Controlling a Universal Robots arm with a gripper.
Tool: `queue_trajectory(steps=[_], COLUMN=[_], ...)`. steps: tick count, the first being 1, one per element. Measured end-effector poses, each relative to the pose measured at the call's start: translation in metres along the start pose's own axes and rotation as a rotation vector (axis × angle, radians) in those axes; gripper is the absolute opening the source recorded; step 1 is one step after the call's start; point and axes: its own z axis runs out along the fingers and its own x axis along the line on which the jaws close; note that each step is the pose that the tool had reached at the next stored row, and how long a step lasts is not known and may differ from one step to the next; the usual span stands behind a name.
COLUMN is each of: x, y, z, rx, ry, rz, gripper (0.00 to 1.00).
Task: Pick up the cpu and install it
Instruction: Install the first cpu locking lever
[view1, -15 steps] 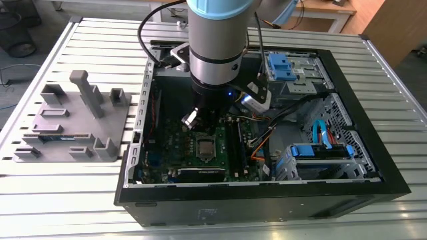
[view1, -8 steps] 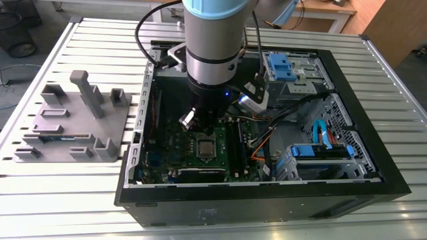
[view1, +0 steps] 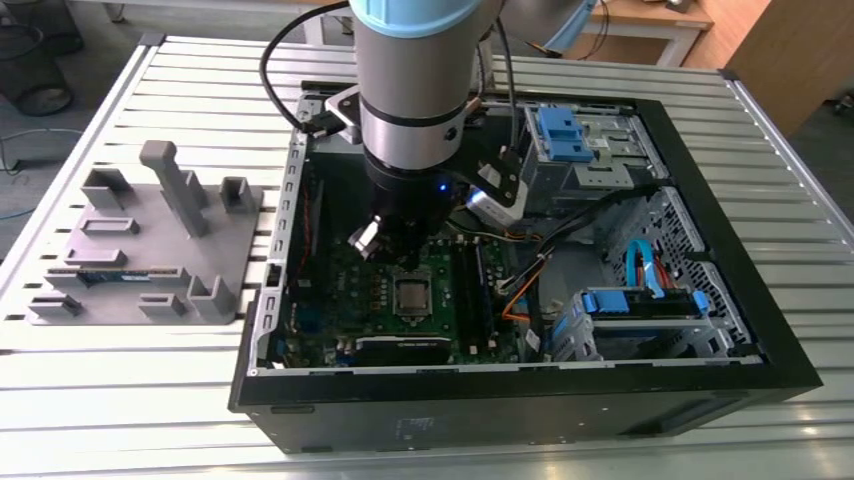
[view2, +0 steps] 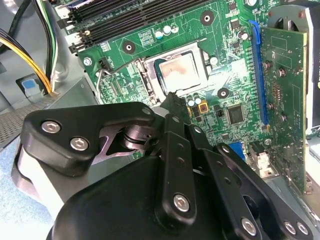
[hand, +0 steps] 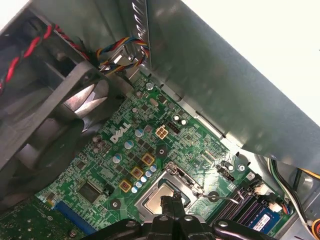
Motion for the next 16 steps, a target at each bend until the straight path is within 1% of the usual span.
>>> queue_trajectory(steps=[8, 12, 16], x=[0.0002, 0.0, -0.0003], y=[0.0001, 0.0001, 0.0001], z=[-0.0006, -0.0055, -0.0132], rx=[0.0001, 0.0, 0.0], ry=[0.0001, 0.0, 0.0], rz=[0.0, 0.0, 0.0], gripper=[0.11, 0.11, 0.11])
